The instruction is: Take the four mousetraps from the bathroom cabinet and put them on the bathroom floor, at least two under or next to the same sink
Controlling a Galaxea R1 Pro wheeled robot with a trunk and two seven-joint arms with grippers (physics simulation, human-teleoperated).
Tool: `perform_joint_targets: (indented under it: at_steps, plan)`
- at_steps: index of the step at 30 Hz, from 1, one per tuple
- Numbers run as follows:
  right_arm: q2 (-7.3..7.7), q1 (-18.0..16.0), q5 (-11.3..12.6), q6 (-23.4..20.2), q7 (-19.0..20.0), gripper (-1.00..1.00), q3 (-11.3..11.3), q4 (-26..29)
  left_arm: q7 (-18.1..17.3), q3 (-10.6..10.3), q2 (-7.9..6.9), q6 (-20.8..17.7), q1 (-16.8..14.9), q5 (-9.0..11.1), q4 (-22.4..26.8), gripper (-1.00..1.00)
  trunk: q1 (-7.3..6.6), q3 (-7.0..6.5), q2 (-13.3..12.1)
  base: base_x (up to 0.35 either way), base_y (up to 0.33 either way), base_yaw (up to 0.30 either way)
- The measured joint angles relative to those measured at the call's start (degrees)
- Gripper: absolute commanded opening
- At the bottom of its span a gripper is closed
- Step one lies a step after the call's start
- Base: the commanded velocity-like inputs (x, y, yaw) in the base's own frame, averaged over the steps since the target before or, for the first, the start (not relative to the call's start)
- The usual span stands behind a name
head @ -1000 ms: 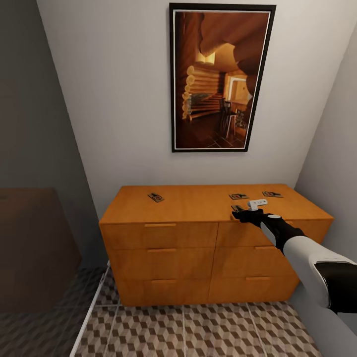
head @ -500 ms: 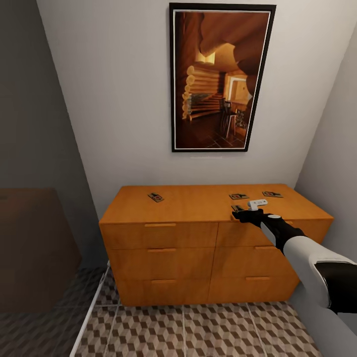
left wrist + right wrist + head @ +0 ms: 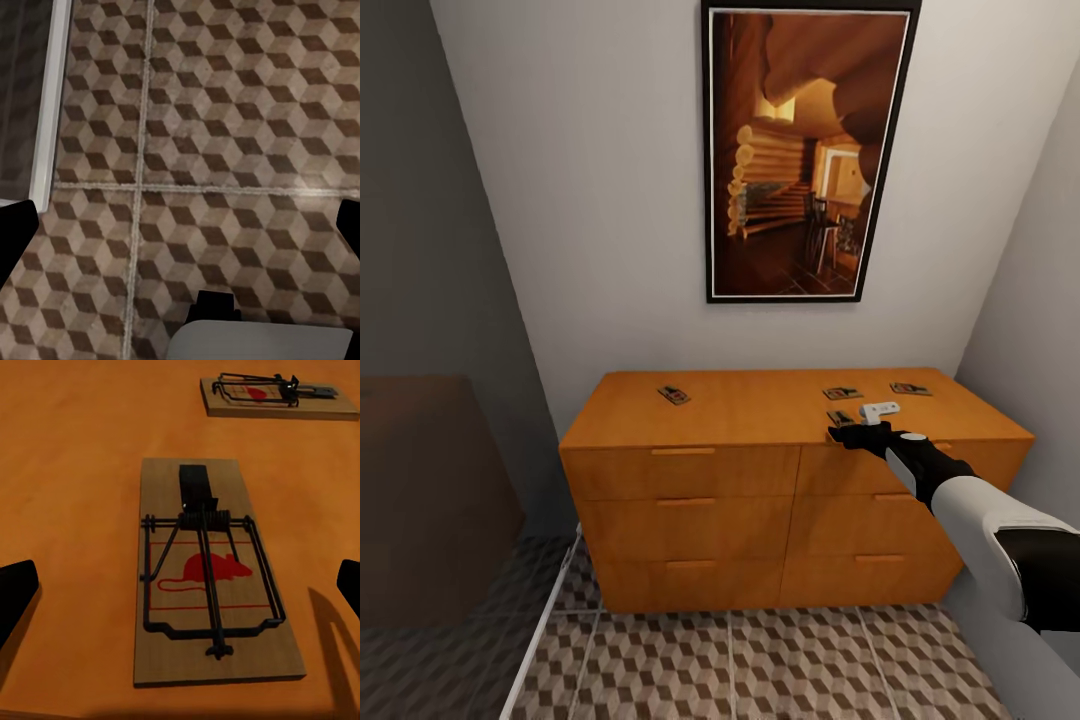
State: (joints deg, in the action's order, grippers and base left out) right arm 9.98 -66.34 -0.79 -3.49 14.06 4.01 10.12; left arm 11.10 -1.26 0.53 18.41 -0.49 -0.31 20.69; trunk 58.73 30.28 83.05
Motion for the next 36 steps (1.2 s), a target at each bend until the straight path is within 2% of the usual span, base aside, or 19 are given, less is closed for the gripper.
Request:
perform_joint_targets:
  at_steps: [36]
  plan:
    - [0.0, 0.0, 0.0, 0.0, 0.1, 1.0, 0.0, -0.05, -0.01, -0.07, 0.0, -0.03, 0.0, 0.0, 0.0, 1.0, 0.0, 0.23, 0.0, 0.0, 0.0, 0.0]
